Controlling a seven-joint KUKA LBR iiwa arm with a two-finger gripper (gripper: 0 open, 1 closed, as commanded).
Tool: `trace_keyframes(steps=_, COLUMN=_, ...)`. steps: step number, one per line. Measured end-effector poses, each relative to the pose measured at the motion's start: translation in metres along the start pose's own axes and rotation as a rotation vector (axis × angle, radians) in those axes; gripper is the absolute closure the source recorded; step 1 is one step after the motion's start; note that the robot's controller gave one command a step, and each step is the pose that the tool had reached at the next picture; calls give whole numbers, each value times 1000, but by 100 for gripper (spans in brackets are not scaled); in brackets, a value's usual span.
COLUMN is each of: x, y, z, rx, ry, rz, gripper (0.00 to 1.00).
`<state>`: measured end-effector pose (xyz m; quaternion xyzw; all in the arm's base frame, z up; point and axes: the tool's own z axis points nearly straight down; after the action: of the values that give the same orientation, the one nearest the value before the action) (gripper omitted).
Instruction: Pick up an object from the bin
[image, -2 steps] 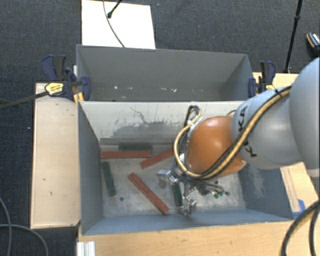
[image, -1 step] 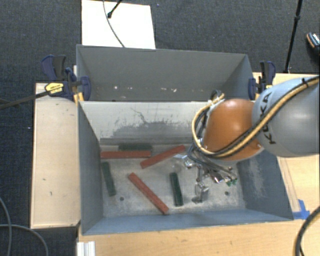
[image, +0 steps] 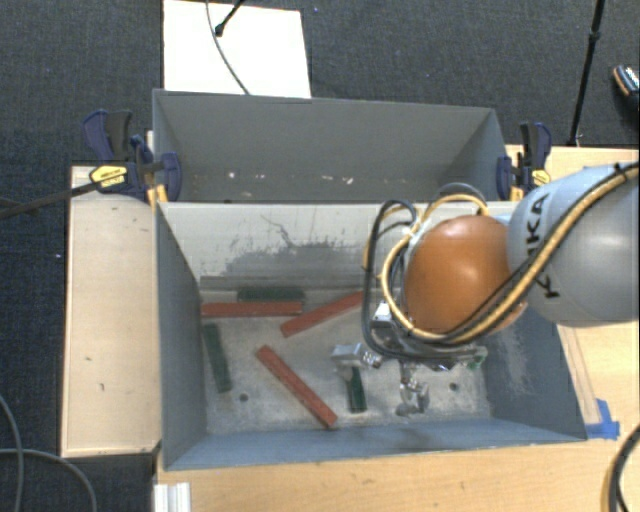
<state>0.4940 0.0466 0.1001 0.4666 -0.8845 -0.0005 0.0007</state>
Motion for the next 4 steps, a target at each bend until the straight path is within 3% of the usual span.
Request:
trace_keyframes(steps=1, x=-24, y=-15, z=30, rx=3, ry=-4, rz=-130, gripper=0)
trace_keyframes(steps=2, x=-25, y=-15, z=30, rx=2, ry=-5, rz=-123, gripper=0)
trace_keyframes(steps=3, x=-25, y=-15, z=30, rx=2, ry=-5, rz=-120, gripper=100)
trace_keyframes(steps=4, x=-26, y=-15, z=4, rx=5, ry=-6, rz=-110, gripper=100)
